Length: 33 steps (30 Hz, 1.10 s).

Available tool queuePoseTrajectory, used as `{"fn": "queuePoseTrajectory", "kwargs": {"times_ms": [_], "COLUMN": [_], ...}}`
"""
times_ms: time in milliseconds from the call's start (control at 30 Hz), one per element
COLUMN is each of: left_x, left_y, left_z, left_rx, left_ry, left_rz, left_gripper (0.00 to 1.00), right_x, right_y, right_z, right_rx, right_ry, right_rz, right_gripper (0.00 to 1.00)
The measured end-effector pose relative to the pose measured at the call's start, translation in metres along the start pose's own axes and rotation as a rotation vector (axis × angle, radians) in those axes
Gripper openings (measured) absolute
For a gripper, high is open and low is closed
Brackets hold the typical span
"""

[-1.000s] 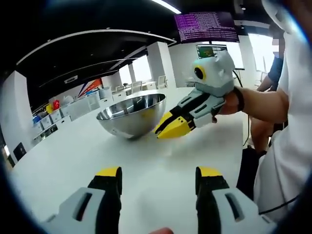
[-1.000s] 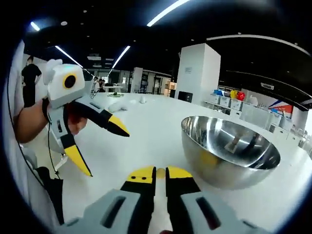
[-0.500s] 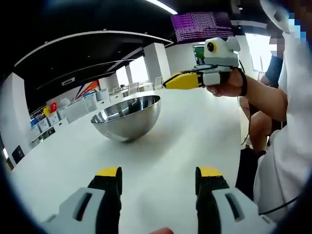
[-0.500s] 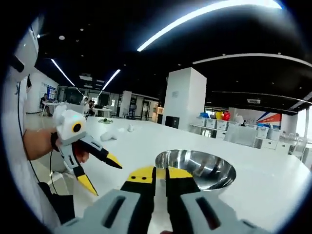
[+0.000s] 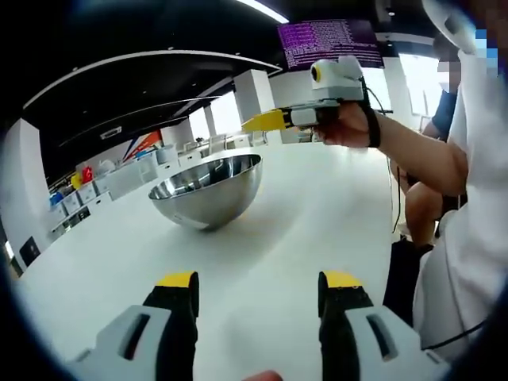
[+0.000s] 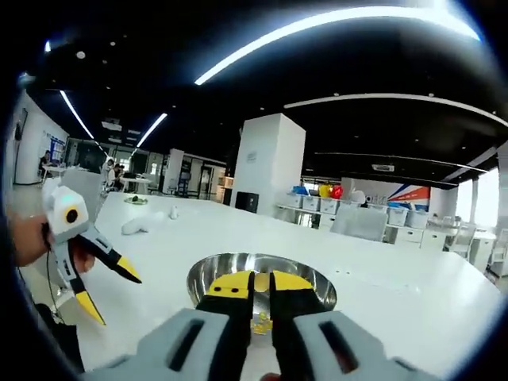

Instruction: Pick up the QQ candy scattered on the table and place it into the stainless steel bowl on the table

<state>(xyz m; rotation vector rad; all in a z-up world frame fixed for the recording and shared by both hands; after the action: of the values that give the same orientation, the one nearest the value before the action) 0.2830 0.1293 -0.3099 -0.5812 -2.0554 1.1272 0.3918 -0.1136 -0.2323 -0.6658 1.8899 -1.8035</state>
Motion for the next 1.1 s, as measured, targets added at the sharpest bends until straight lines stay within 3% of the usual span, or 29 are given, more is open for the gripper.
{"fn": "queuePoseTrajectory", "kwargs": {"times_ms": [233,467,1100], "left_x": [-0.001,0.001,-0.001], "left_y": [0.000,0.001,-0.003], "left_z": [0.002,0.001,0.000], "left_rx": [0.001,0.004,0.007], "left_ry": [0.004,0.000,0.002], "left_rz": [0.003,-0.003,0.006], "left_gripper": [0.60,0.60,0.62], "right_x": [-0.027,-0.040,-0.027], "right_y": [0.004,0.013,0.015], "right_z": [-0.004,-0.002,0.004], "right_rx": [0.012,0.007,-0.020], "right_ry": [-0.005,-0.016,-0.018], "right_rz": [-0.015,-0.059,-0.076], "right_gripper": [0.09,0.08,0.17]}}
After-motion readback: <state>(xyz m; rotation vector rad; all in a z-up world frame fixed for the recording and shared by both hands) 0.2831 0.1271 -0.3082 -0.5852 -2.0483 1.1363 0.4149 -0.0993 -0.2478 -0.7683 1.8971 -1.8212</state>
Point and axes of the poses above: the point that each gripper's makers call its tool centre point, and the gripper's own axes: x roughly backward along the fingers, z roughly to its right, y roughly out of its underside, the point moved 9 cm from there along x, roughly backward along the fingers, and after that the axes turned 11 degrees about -x, right-handed, at the moved point
